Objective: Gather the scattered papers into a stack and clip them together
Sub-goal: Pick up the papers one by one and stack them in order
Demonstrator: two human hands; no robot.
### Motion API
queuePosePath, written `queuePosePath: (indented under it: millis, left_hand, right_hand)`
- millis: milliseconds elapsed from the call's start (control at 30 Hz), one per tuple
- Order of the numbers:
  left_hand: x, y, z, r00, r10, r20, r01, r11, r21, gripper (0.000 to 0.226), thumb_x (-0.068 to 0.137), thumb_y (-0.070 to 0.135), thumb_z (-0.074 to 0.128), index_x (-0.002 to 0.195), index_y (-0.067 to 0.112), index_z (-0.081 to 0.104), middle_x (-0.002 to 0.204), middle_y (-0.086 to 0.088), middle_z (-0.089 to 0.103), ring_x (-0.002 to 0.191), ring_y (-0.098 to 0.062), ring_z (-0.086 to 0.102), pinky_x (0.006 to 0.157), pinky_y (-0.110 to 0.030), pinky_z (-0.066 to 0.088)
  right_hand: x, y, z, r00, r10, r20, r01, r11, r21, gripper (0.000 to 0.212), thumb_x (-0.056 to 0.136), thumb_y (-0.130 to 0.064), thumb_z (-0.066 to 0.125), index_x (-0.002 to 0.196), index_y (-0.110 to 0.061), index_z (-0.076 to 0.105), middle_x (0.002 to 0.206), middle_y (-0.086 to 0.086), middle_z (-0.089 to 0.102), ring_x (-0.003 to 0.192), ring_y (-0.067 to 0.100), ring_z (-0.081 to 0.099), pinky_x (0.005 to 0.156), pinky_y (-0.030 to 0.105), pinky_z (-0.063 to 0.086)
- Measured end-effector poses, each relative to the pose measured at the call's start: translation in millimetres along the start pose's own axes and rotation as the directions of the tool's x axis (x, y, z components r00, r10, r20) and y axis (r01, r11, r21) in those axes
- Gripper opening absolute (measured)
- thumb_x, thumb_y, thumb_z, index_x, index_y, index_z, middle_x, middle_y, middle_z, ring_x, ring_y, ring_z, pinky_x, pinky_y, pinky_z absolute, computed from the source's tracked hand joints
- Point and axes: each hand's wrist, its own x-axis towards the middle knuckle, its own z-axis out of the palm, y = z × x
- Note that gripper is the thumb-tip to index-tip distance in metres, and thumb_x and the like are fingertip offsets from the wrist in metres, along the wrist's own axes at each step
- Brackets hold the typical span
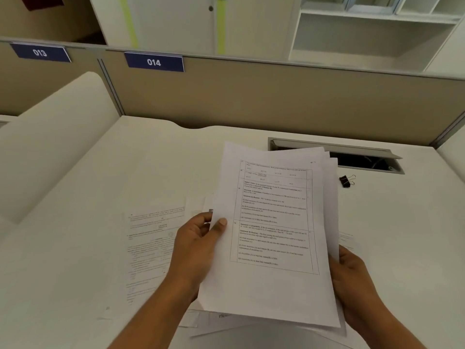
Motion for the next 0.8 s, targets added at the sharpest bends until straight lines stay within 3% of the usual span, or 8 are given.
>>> queuePosePath:
  millis: [200,267,333,467,567,633,733,800]
  left_hand:
    - [5.0,-6.0,3.3,0.998,0.023,-0.054,-0.019,0.997,0.078,0.024,0.093,0.024,0.069,0.117,0.027,0.070,0.109,0.004,0.075,0.093,-0.020,0.073,0.081,-0.038,0.062]
    - [6.6,-7.1,3.2,0.998,0.039,-0.046,-0.034,0.993,0.115,0.029,0.093,0.025,0.069,0.121,0.032,0.063,0.114,0.008,0.069,0.095,-0.015,0.070,0.076,-0.031,0.061]
    - [7.5,-6.5,1.6,1.000,-0.012,0.011,0.010,0.995,0.098,0.028,0.095,0.027,0.066,0.123,0.032,0.060,0.115,0.011,0.069,0.097,-0.010,0.069,0.074,-0.025,0.057]
    - [5.3,-5.2,-0.8,0.972,-0.169,0.165,0.167,0.986,0.026,0.019,0.101,0.027,0.058,0.115,0.029,0.071,0.104,0.008,0.080,0.093,-0.016,0.076,0.072,-0.032,0.061]
    - [5.1,-8.8,-0.3,0.977,-0.160,0.139,0.155,0.987,0.047,0.019,0.100,0.023,0.059,0.116,0.028,0.070,0.107,0.004,0.079,0.098,-0.022,0.076,0.086,-0.045,0.062]
    - [4.1,-9.9,1.0,0.981,-0.143,0.133,0.140,0.990,0.033,0.021,0.099,0.021,0.061,0.118,0.027,0.069,0.108,0.003,0.079,0.098,-0.023,0.076,0.089,-0.049,0.061]
    - [2.5,-12.1,2.3,0.986,-0.115,0.122,0.114,0.993,0.019,0.022,0.099,0.018,0.062,0.117,0.026,0.069,0.107,0.003,0.079,0.097,-0.023,0.076,0.086,-0.048,0.062]
    - [1.6,-13.2,3.2,0.989,-0.095,0.117,0.095,0.995,0.007,0.023,0.098,0.017,0.063,0.119,0.025,0.069,0.107,0.003,0.079,0.096,-0.022,0.076,0.086,-0.047,0.062]
  right_hand:
    - [-1.7,-1.4,-0.8,0.999,0.030,0.033,-0.033,0.996,0.080,0.018,0.097,-0.017,0.055,0.100,-0.014,0.073,0.088,0.011,0.080,0.071,0.026,0.077,0.054,0.032,0.061]
    - [-2.1,-2.5,-1.8,0.998,0.029,0.049,-0.034,0.995,0.094,0.020,0.097,-0.017,0.054,0.102,-0.013,0.073,0.090,0.013,0.080,0.073,0.027,0.077,0.054,0.032,0.061]
    - [-1.8,-2.6,-2.7,0.997,0.030,0.071,-0.036,0.995,0.094,0.020,0.098,-0.018,0.054,0.103,-0.013,0.073,0.091,0.014,0.079,0.074,0.029,0.077,0.055,0.034,0.061]
    - [-0.2,-2.2,-3.8,0.991,0.035,0.130,-0.042,0.998,0.049,0.023,0.097,-0.021,0.054,0.106,-0.014,0.074,0.097,0.014,0.079,0.081,0.031,0.077,0.062,0.037,0.062]
    - [0.4,-2.5,-5.6,0.984,0.017,0.179,-0.025,0.999,0.046,0.030,0.086,-0.032,0.061,0.106,-0.016,0.076,0.105,0.014,0.078,0.089,0.032,0.076,0.072,0.042,0.062]
    - [-0.8,-4.4,-5.6,0.978,-0.006,0.207,0.002,1.000,0.019,0.043,0.074,-0.050,0.068,0.104,-0.021,0.077,0.105,0.012,0.078,0.091,0.030,0.076,0.077,0.043,0.061]
    - [-1.4,-6.3,-5.6,0.983,-0.044,0.177,0.052,0.998,-0.039,0.048,0.078,-0.060,0.052,0.104,-0.027,0.075,0.098,-0.003,0.080,0.087,0.015,0.076,0.073,0.031,0.059]
    - [-0.2,-5.4,-6.5,0.990,0.006,0.137,-0.006,1.000,-0.001,0.056,0.080,-0.065,0.043,0.115,-0.029,0.070,0.106,-0.007,0.078,0.098,0.015,0.073,0.083,0.035,0.059]
